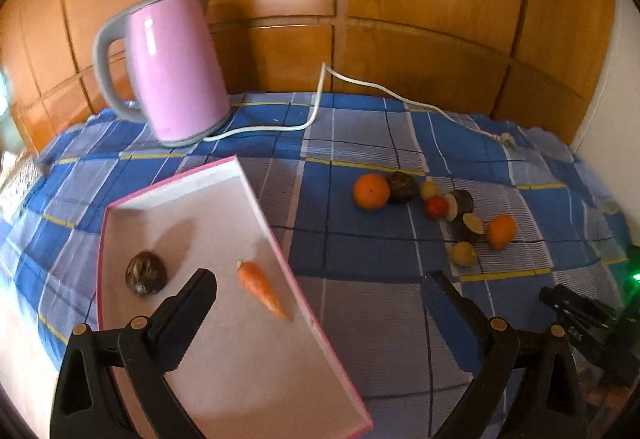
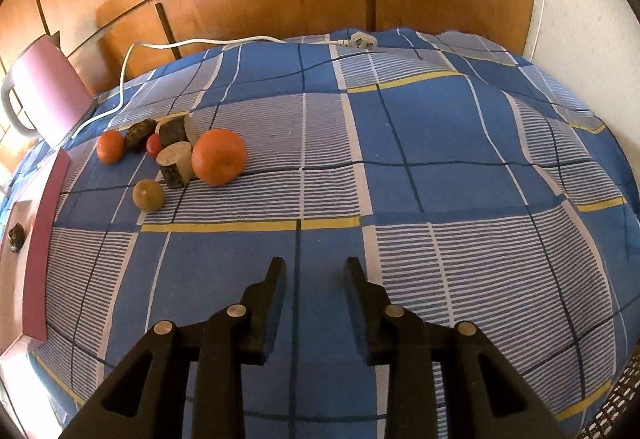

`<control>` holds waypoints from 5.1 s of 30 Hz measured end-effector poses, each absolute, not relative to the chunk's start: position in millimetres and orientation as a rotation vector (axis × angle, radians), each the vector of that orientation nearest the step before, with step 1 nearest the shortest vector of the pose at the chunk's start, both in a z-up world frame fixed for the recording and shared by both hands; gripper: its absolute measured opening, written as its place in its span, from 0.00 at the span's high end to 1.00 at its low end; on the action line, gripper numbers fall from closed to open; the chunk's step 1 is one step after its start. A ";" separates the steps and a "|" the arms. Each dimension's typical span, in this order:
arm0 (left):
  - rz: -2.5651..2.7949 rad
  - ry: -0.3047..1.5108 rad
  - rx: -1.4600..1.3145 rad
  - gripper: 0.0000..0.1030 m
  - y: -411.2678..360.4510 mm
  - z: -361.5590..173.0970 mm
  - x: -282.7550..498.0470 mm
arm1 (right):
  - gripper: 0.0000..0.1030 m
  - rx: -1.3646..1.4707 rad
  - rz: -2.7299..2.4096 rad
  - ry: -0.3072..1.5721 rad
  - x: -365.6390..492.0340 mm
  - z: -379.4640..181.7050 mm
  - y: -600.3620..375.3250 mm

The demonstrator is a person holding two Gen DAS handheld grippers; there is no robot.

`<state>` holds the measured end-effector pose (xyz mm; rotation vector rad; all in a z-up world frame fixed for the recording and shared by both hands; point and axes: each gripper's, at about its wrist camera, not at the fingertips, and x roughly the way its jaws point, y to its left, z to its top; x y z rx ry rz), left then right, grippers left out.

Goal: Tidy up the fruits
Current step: 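Reach the left tool to the large orange and grasp it, then carry the orange into the tray beside the dark fruit and release, then move the right tool to the small tan round fruit and close on it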

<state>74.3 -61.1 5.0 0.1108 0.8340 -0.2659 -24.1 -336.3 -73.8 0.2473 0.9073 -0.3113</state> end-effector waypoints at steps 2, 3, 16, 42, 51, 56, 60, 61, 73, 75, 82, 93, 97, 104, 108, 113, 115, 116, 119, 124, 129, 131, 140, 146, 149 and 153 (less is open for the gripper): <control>-0.260 0.846 0.122 0.01 -66.7 2.1 83.3 | 0.71 0.246 -0.308 0.904 -24.4 -74.4 -336.8; -0.266 0.864 0.120 0.03 -70.3 -0.2 90.3 | 0.71 0.244 -0.307 0.902 -24.6 -74.3 -336.8; -0.322 0.954 0.148 0.24 -123.7 -27.6 170.1 | 0.68 0.225 -0.287 0.887 -23.8 -76.5 -336.1; -0.443 0.994 0.014 0.62 -123.0 -47.2 168.1 | 0.66 0.184 -0.286 0.877 -22.9 -78.2 -332.9; -0.489 0.944 -0.074 0.62 -90.6 -21.5 109.0 | 0.66 0.163 -0.295 0.875 -23.0 -78.7 -330.2; -0.458 0.907 -0.127 0.62 -56.4 -11.1 85.9 | 0.66 0.159 -0.296 0.877 -22.5 -78.7 -330.2; -0.394 0.892 -0.181 0.62 -19.4 -8.4 78.0 | 0.66 0.137 -0.299 0.869 -23.4 -79.6 -328.2; -0.373 0.889 -0.196 0.62 -8.6 -8.3 76.9 | 0.66 0.137 -0.299 0.868 -23.5 -79.8 -328.2; -0.099 0.863 -0.375 0.62 100.3 -24.5 61.9 | 0.66 0.134 -0.317 0.911 -15.9 -76.9 -326.5; -0.070 0.862 -0.401 0.62 113.0 -27.7 58.4 | 0.66 0.156 -0.302 0.924 -12.5 -75.5 -325.2; 0.004 0.833 -0.456 0.62 146.6 -27.8 48.2 | 0.66 0.154 -0.216 0.942 2.3 -73.9 -296.9; 0.038 0.787 -0.469 0.61 158.7 -20.4 36.6 | 0.66 0.171 -0.091 0.957 37.8 -71.2 -260.3; -0.021 0.818 -0.403 0.61 131.4 -24.1 41.4 | 0.65 0.160 -0.086 0.954 48.2 -70.1 -256.1; -0.093 0.860 -0.190 0.61 78.6 -35.3 42.8 | 0.58 0.164 -0.102 0.954 57.0 -71.4 -257.1; -0.036 0.900 -0.246 0.61 90.6 -43.6 58.7 | 0.58 0.174 -0.105 0.956 52.9 -74.2 -261.8; 0.012 0.876 -0.237 0.61 98.6 -40.2 70.3 | 0.58 0.208 -0.107 0.948 45.9 -73.4 -268.7; 0.013 0.880 -0.237 0.61 98.4 -41.7 75.2 | 0.58 0.224 -0.110 0.947 46.6 -73.6 -270.3; 0.017 0.881 -0.236 0.61 98.2 -42.9 77.0 | 0.58 0.231 -0.107 0.948 48.1 -73.4 -270.0; 0.024 0.890 -0.245 0.61 99.2 -46.5 79.2 | 0.58 0.225 -0.090 0.946 52.9 -71.6 -264.9; 0.036 0.889 -0.246 0.61 97.7 -48.8 76.6 | 0.58 0.199 -0.073 0.947 59.2 -70.9 -254.4; 0.063 0.875 -0.254 0.60 99.0 -48.9 70.5 | 0.58 0.175 -0.079 0.952 67.4 -73.5 -248.5; 0.068 0.862 -0.259 0.59 99.1 -47.3 67.8 | 0.58 0.169 -0.084 0.953 69.0 -74.2 -247.8; 0.092 0.803 -0.272 0.31 97.4 -33.9 53.3 | 0.63 0.144 -0.121 0.941 74.5 -76.1 -246.6; 0.092 0.808 -0.293 0.20 99.4 -32.2 45.4 | 0.67 0.130 -0.108 0.939 69.2 -76.9 -245.2; 0.112 0.804 -0.305 0.14 103.7 -30.0 38.1 | 0.67 0.136 -0.097 0.941 67.6 -77.3 -247.0; 0.182 0.782 -0.306 0.10 112.3 -26.1 26.5 | 0.67 0.145 -0.100 0.943 67.1 -77.5 -247.6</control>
